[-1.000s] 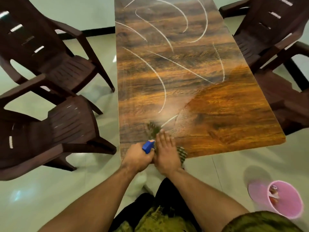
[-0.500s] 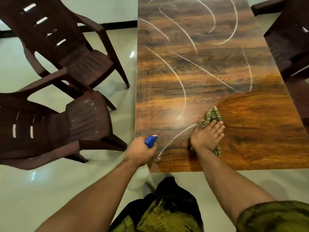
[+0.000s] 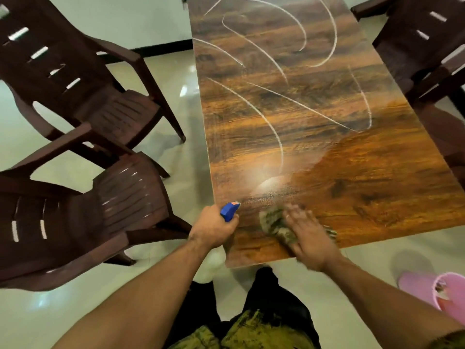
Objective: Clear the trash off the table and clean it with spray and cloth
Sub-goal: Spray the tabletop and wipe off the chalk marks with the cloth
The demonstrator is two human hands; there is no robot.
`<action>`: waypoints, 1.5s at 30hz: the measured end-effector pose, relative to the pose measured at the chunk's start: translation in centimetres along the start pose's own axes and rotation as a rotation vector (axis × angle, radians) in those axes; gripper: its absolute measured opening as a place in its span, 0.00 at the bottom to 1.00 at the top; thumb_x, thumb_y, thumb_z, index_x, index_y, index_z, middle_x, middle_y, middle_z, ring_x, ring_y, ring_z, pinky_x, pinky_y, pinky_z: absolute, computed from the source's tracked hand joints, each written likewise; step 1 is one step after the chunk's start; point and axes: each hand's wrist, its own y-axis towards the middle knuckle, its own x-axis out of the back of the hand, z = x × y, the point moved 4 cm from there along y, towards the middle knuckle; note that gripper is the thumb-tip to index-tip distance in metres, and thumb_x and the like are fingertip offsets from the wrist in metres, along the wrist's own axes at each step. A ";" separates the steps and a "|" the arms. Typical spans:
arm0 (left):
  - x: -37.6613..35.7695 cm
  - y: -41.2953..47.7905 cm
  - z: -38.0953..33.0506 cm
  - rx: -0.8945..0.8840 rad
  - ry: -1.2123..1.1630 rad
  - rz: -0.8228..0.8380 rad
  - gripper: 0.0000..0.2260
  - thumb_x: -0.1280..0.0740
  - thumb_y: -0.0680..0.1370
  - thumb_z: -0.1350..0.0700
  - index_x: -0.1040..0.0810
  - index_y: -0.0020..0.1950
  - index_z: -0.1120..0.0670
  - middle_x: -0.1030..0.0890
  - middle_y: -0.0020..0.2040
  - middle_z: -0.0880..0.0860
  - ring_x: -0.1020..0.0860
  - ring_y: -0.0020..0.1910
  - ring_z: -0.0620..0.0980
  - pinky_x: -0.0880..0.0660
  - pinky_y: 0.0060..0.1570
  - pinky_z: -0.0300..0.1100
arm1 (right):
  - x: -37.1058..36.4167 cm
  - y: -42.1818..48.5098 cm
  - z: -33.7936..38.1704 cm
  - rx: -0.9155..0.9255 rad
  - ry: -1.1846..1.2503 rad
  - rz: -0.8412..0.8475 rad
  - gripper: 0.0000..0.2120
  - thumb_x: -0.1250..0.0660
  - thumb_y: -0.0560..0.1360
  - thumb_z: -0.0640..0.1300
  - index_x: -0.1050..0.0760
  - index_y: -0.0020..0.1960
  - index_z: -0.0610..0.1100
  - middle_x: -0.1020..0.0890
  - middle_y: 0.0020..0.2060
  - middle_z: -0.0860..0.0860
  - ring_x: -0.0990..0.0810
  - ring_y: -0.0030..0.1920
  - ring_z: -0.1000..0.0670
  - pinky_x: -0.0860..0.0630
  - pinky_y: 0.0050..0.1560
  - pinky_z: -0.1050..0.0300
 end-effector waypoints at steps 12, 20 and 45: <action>4.7 -0.7 5.5 -0.200 0.055 0.163 0.14 0.34 0.75 0.49 0.33 0.32 0.50 0.30 0.27 0.49 0.33 0.27 0.52 0.31 0.31 0.49 | -2.4 6.4 18.7 -0.087 0.068 -0.050 0.35 0.54 0.79 0.58 0.50 0.82 0.42 0.54 0.80 0.46 0.54 0.81 0.44 0.56 0.80 0.46; 5.7 2.0 2.8 -0.351 0.177 0.241 0.17 0.34 0.77 0.52 0.37 0.31 0.49 0.33 0.28 0.48 0.36 0.27 0.49 0.39 0.29 0.44 | -2.7 -1.1 13.5 -0.357 0.109 -0.106 0.32 0.54 0.82 0.58 0.62 0.81 0.48 0.64 0.79 0.51 0.63 0.80 0.49 0.69 0.76 0.56; 9.0 14.6 -7.0 -0.450 0.359 0.339 0.13 0.33 0.75 0.53 0.33 0.33 0.51 0.29 0.28 0.49 0.33 0.27 0.50 0.35 0.30 0.42 | 5.3 15.5 7.7 -1.078 0.360 -0.224 0.34 0.53 0.83 0.55 0.57 0.81 0.37 0.56 0.80 0.37 0.59 0.80 0.38 0.60 0.79 0.43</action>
